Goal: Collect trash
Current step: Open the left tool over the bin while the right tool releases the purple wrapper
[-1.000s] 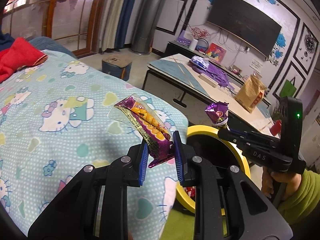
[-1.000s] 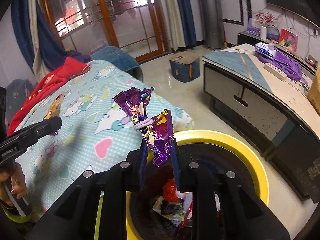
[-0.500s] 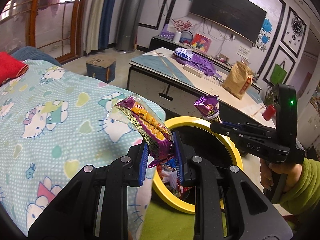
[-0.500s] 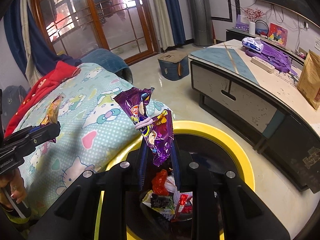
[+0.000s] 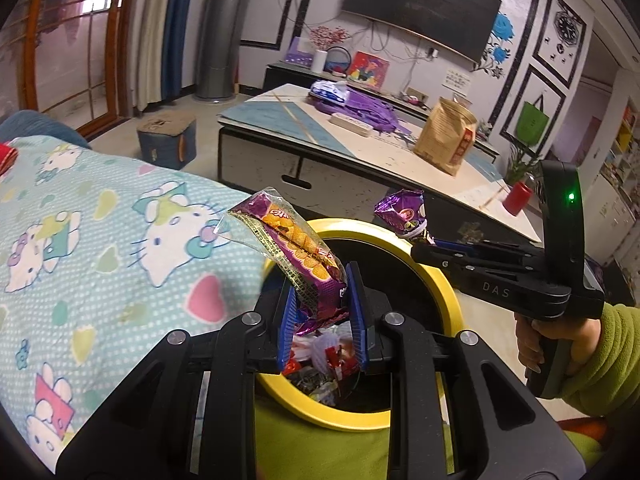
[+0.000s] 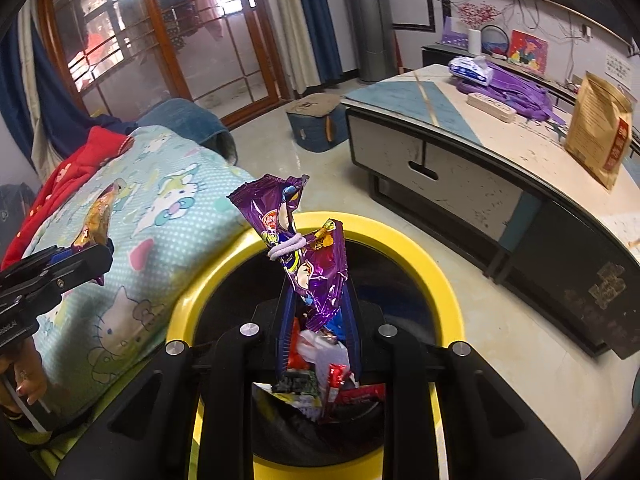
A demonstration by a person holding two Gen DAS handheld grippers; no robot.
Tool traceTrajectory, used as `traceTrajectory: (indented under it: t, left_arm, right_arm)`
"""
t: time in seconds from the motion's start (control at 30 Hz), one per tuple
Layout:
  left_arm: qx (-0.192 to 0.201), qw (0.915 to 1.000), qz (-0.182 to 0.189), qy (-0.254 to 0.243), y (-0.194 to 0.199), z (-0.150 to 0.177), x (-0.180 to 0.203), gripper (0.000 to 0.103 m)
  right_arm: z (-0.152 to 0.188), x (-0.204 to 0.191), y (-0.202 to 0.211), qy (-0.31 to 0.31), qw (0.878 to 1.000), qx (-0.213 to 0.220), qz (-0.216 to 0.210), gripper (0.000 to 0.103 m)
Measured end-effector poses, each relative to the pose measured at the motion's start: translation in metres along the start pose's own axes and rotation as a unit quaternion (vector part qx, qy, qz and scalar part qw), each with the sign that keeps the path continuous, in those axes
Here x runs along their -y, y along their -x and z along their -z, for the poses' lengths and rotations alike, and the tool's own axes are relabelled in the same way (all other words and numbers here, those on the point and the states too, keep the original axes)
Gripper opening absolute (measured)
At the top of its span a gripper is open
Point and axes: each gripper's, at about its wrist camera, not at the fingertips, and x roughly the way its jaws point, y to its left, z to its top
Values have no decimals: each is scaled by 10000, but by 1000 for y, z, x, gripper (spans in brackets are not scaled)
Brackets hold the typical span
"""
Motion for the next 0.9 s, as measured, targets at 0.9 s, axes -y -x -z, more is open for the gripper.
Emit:
traceTrajectory:
  t: [0.9]
  left_arm:
    - [-271,9994,192,-63,-29,2,26,56]
  right_arm:
    - [26,37,-3,-734,9971,-204,-94,46]
